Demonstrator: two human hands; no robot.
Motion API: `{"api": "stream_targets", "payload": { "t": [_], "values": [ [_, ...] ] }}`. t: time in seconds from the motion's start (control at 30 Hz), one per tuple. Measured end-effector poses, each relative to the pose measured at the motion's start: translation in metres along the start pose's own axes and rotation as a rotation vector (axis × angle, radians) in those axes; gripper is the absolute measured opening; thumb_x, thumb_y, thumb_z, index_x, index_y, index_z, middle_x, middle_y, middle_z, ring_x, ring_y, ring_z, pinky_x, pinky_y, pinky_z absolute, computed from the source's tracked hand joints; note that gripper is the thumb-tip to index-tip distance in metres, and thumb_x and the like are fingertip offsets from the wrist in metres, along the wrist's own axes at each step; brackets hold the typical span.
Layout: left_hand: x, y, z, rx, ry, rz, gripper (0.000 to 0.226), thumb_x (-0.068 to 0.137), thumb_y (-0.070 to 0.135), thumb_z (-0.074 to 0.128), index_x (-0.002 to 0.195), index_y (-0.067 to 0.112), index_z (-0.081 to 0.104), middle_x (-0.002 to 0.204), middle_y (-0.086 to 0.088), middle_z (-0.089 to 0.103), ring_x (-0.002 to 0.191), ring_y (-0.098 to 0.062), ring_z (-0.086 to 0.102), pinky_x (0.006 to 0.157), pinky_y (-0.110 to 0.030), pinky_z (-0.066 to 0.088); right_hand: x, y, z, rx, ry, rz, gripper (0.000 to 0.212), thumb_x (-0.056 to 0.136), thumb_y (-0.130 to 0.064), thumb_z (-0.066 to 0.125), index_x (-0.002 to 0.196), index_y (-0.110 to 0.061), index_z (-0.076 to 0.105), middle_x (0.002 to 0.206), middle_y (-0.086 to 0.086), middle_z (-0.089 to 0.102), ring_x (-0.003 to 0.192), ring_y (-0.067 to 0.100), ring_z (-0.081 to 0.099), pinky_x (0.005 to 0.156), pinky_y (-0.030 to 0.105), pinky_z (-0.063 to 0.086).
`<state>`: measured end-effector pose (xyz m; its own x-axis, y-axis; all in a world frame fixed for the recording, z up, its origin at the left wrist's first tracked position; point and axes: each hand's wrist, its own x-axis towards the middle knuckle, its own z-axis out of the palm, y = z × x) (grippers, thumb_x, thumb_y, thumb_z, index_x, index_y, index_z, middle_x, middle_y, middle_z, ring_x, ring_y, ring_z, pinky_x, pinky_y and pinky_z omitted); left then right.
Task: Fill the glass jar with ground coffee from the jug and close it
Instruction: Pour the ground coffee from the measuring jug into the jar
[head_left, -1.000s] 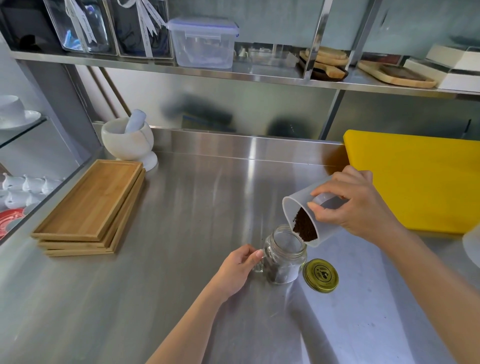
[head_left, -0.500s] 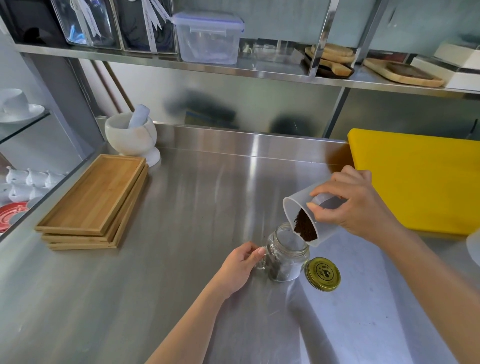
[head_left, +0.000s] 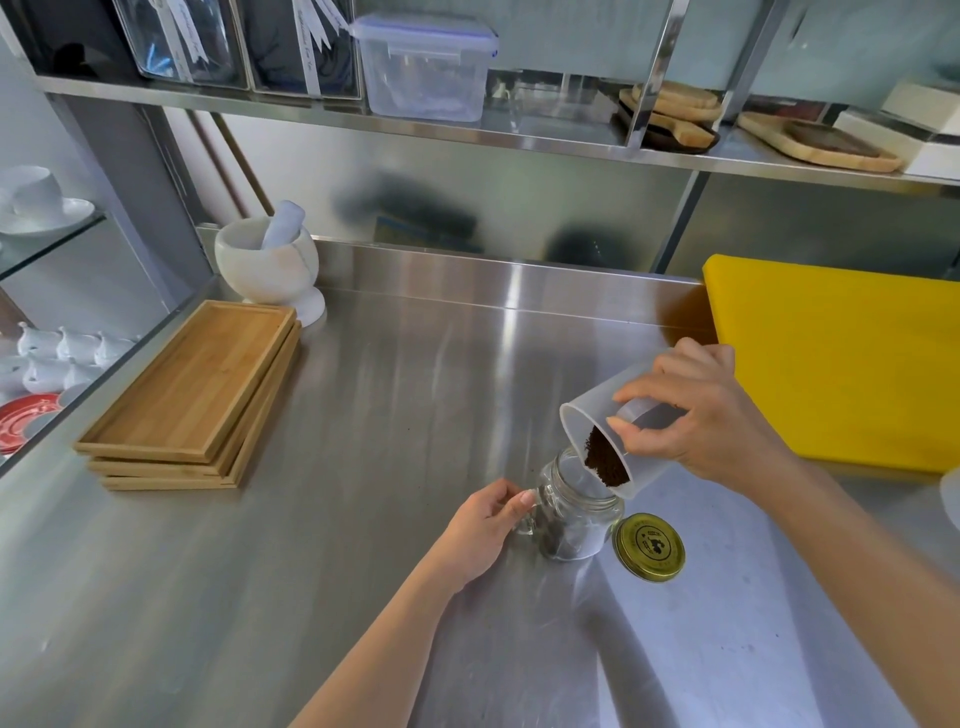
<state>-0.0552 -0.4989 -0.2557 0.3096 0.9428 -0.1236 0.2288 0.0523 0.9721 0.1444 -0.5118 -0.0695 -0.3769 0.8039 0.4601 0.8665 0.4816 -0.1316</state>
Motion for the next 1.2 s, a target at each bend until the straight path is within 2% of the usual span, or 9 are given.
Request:
{"api": "stream_targets", "payload": {
  "t": [0.33, 0.7, 0.97, 1.2],
  "values": [
    [0.0012, -0.0018, 0.0007, -0.026, 0.0, -0.013, 0.04, 0.074, 0.064, 0.051, 0.071, 0.024, 0.054, 0.057, 0.014, 0.044, 0.056, -0.008, 0.038, 0.063, -0.028, 0.033, 0.001, -0.0037, -0.0068, -0.015, 0.066, -0.06, 0.022, 0.063, -0.023, 0.069, 0.073, -0.003, 0.068, 0.072, 0.016, 0.062, 0.079, 0.016, 0.036, 0.069, 0.042, 0.029],
    [0.0026, -0.0035, 0.001, -0.006, -0.002, -0.006, 0.043, 0.071, 0.068, 0.049, 0.072, 0.026, 0.054, 0.058, 0.014, 0.049, 0.054, -0.003, 0.04, 0.063, -0.026, 0.035, -0.0018, -0.003, -0.0065, -0.025, 0.065, -0.079, 0.023, 0.063, -0.022, 0.069, 0.073, -0.001, 0.068, 0.07, 0.017, 0.062, 0.078, 0.017, 0.035, 0.068, 0.042, 0.029],
    [0.0027, -0.0047, 0.0018, 0.016, 0.006, -0.014, 0.065, 0.066, 0.076, 0.046, 0.079, 0.014, 0.056, 0.065, 0.008, 0.049, 0.059, -0.009, 0.04, 0.064, -0.029, 0.036, -0.0003, -0.0026, -0.009, -0.025, 0.087, -0.075, 0.022, 0.064, -0.022, 0.069, 0.071, -0.001, 0.068, 0.065, 0.015, 0.059, 0.075, 0.018, 0.034, 0.067, 0.043, 0.026],
    [0.0015, -0.0042, 0.0015, 0.01, 0.007, -0.005, 0.044, 0.082, 0.057, 0.051, 0.079, 0.013, 0.055, 0.064, 0.01, 0.048, 0.054, -0.004, 0.038, 0.06, -0.027, 0.034, 0.002, -0.0021, -0.01, -0.025, 0.102, -0.065, 0.024, 0.064, -0.023, 0.07, 0.072, -0.001, 0.068, 0.068, 0.015, 0.06, 0.077, 0.018, 0.035, 0.071, 0.042, 0.025]
  ]
}}
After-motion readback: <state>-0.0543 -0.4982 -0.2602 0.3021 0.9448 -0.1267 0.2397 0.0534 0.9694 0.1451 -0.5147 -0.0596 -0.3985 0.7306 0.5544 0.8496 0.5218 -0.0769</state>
